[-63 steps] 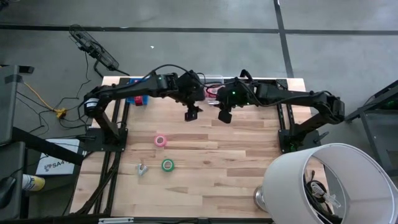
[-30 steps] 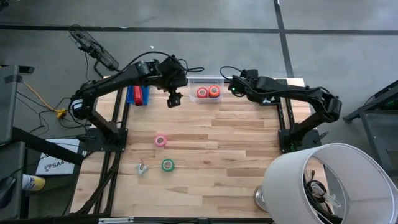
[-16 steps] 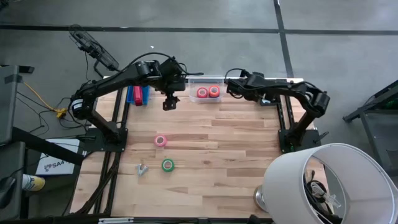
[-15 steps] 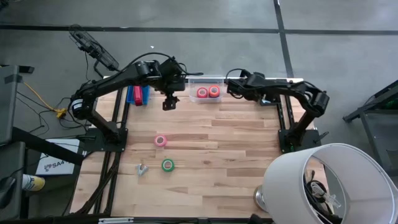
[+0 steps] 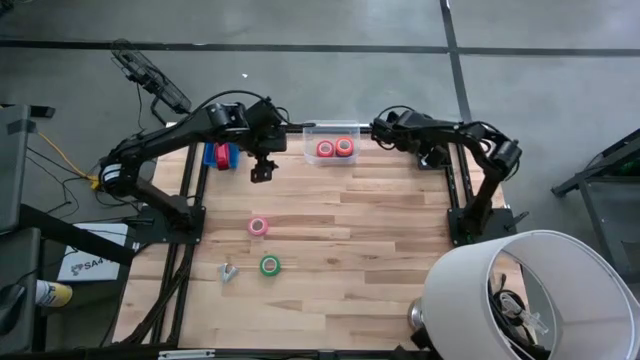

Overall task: Pick and place Stapler, Stapler remover, tape
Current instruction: Put the purple staple remover into the black bin, then put the pink tape into the transparent bin

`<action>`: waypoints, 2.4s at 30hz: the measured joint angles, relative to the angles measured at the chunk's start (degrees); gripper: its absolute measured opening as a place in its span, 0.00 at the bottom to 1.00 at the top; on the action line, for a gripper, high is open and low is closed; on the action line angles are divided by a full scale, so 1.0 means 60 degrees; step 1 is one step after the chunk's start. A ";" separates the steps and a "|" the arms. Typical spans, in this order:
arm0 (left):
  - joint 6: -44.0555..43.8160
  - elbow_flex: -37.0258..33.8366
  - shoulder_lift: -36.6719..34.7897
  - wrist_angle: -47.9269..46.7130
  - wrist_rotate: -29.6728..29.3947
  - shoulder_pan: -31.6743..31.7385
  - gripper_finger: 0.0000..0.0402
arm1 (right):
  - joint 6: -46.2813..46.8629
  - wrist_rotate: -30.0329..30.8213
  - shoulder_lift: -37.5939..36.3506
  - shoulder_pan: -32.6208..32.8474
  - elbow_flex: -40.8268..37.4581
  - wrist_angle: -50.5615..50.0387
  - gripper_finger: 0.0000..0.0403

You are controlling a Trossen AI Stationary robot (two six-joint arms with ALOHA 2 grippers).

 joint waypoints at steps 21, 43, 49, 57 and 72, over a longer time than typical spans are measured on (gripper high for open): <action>-0.0586 -0.1855 -0.1237 0.0755 0.0004 -0.0018 0.66 | 0.0651 -0.0897 0.0136 -0.0914 0.0000 -0.0236 0.25; -0.0586 -0.1857 -0.1233 0.0736 0.0015 -0.0018 0.66 | 0.0663 -0.1441 0.0136 -0.0918 0.0000 -0.0255 0.49; -0.0586 -0.1855 -0.1233 0.0733 0.0015 -0.0018 0.66 | 0.0327 -0.1647 0.0136 -0.0885 0.0000 -0.0251 0.55; -0.0601 -0.1855 -0.1233 0.0729 -0.0027 -0.0018 0.66 | -0.0081 -0.1135 -0.0014 -0.0245 0.0000 -0.0243 0.55; -0.1006 -0.1856 -0.1229 0.0719 -0.0053 -0.0018 0.66 | -0.2310 0.0717 -0.0848 0.2415 0.0000 -0.0131 0.55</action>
